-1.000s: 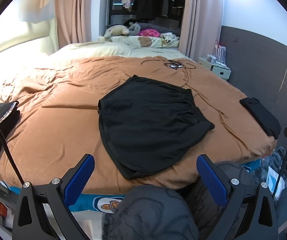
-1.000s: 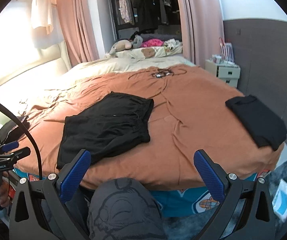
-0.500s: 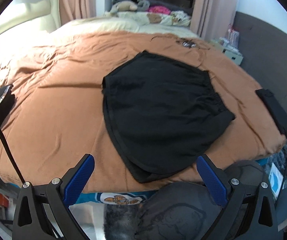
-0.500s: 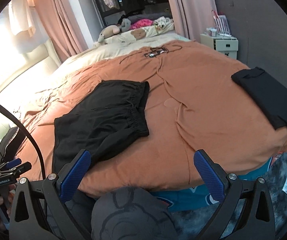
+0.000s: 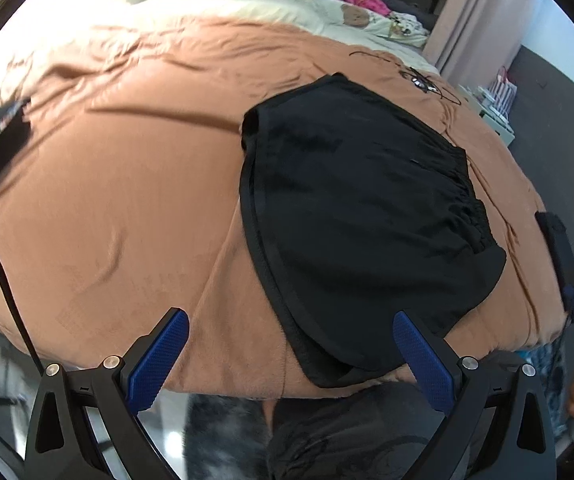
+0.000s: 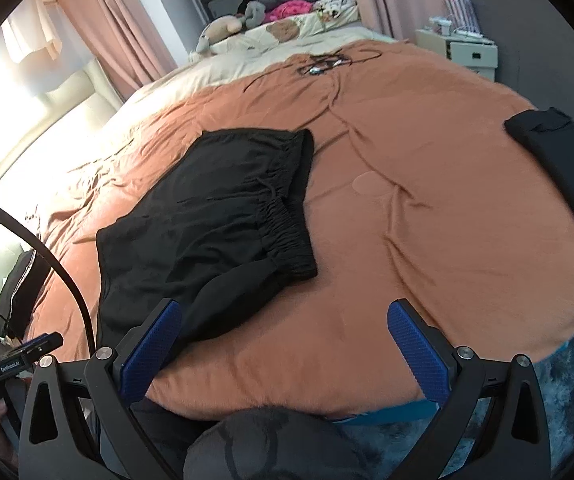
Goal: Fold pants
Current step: 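Lower the left tool to the shorts' leg hem while the right tool reaches the waistband, then close the left gripper on the leg hem while the right gripper pinches the waistband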
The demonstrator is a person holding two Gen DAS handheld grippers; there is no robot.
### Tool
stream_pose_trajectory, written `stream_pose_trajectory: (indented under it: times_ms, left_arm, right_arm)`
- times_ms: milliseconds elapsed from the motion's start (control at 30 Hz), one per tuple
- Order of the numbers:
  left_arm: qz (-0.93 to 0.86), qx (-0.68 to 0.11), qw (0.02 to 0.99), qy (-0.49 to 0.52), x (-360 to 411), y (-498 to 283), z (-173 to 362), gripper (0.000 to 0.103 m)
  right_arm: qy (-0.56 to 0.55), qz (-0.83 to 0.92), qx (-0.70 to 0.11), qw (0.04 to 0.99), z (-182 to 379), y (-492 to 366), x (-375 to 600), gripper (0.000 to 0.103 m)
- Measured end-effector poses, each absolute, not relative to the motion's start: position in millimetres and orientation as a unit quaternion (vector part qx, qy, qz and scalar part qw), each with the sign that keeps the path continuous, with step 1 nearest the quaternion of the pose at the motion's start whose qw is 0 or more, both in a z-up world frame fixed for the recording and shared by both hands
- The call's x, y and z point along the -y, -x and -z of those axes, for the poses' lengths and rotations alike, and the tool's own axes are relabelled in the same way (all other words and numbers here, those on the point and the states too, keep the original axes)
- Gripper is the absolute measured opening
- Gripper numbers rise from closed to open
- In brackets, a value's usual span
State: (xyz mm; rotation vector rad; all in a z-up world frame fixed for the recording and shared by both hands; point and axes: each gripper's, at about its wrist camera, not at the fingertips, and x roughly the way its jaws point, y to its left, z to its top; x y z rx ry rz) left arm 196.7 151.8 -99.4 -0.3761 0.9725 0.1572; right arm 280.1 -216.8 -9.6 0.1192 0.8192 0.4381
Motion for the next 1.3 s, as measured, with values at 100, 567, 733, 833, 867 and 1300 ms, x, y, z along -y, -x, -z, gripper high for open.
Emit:
stream_pose_trajectory:
  times_ms: [100,567,733,833,867,1300]
  left_arm:
    - [-0.072,-0.466,0.858,0.203,-158.2,-196.6,105.7,0.103]
    - [-0.045,-0.482,0.806,0.342,-176.4,-209.3,140.0,0.066]
    - [-0.040,-0.487,0.777,0.397,-180.2,-208.0,153.6,0.056]
    - [-0.037,-0.485,0.766,0.419,-181.1,-208.5,157.2,0.055]
    - [-0.038,-0.484,0.764,0.424,-181.9,-208.5,157.5,0.055]
    - [-0.036,-0.466,0.748,0.472,-194.2,-209.0,168.7,0.025]
  right_arm:
    - [-0.063,-0.223,-0.411,0.882,14.7,-298.0,212.3,0.103]
    - [-0.112,-0.258,-0.480,0.831,43.9,-357.0,216.5,0.085]
    - [-0.135,-0.262,-0.505,0.811,53.2,-371.5,219.2,0.077]
    - [-0.146,-0.266,-0.516,0.801,57.8,-378.9,223.6,0.076]
    - [-0.149,-0.267,-0.518,0.799,58.1,-380.1,222.2,0.075]
    - [-0.170,-0.256,-0.525,0.794,68.1,-394.9,213.4,0.049]
